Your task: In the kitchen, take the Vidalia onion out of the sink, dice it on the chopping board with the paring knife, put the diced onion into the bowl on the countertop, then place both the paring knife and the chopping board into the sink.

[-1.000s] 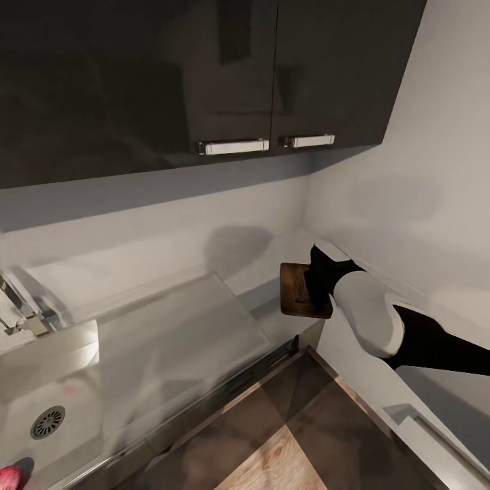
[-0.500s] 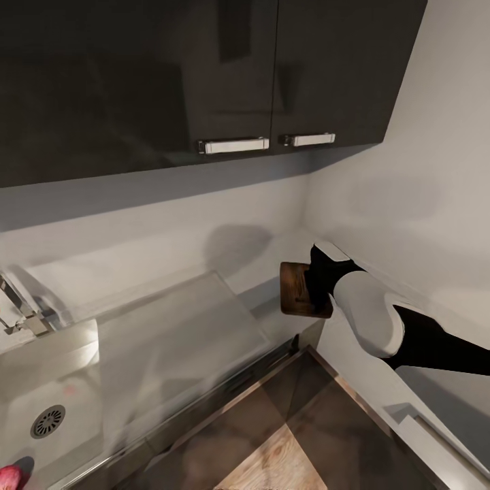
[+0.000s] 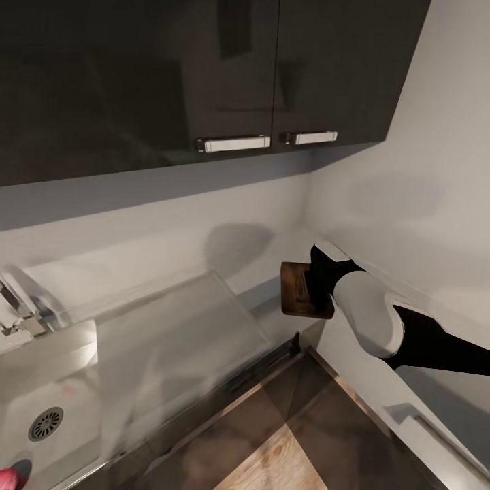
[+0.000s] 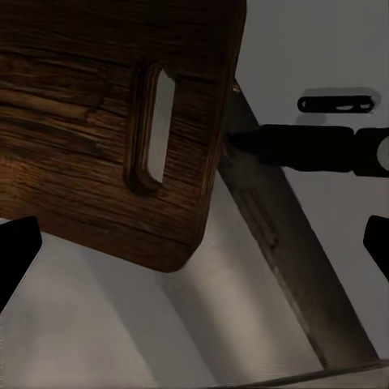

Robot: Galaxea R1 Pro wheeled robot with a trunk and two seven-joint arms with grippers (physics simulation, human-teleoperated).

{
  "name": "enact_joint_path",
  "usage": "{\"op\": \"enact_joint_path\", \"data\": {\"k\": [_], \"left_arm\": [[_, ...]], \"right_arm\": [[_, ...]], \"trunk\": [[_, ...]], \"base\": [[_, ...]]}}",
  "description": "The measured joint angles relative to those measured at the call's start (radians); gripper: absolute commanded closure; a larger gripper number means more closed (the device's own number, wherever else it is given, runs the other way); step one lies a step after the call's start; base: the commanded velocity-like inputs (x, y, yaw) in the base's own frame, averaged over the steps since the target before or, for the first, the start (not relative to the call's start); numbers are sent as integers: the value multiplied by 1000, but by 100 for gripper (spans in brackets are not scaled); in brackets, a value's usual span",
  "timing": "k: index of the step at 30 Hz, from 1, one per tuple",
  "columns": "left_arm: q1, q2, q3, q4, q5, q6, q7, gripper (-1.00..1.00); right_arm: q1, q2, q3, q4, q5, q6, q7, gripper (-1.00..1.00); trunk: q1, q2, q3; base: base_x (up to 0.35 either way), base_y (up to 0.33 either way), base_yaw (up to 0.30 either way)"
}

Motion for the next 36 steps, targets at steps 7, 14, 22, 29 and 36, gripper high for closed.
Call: {"op": "enact_joint_path", "data": {"k": [7, 14, 22, 29, 36], "left_arm": [[0, 0, 0, 0, 0, 0, 0, -100], [0, 0, 0, 0, 0, 0, 0, -100], [0, 0, 0, 0, 0, 0, 0, -100], [0, 0, 0, 0, 0, 0, -1, -100], [0, 0, 0, 0, 0, 0, -1, -100]], "right_arm": [[0, 0, 1, 0, 0, 0, 0, -100], [0, 0, 1, 0, 0, 0, 0, -100], [0, 0, 1, 0, 0, 0, 0, -100], [0, 0, 2, 0, 0, 0, 0, -100], [0, 0, 4, 0, 0, 0, 0, -100]], "trunk": [[0, 0, 0], [0, 0, 0], [0, 0, 0], [0, 0, 0], [0, 0, 0]], "base": [[43, 0, 0], [63, 0, 0], [142, 0, 0], [6, 0, 0], [0, 0, 0]]}}
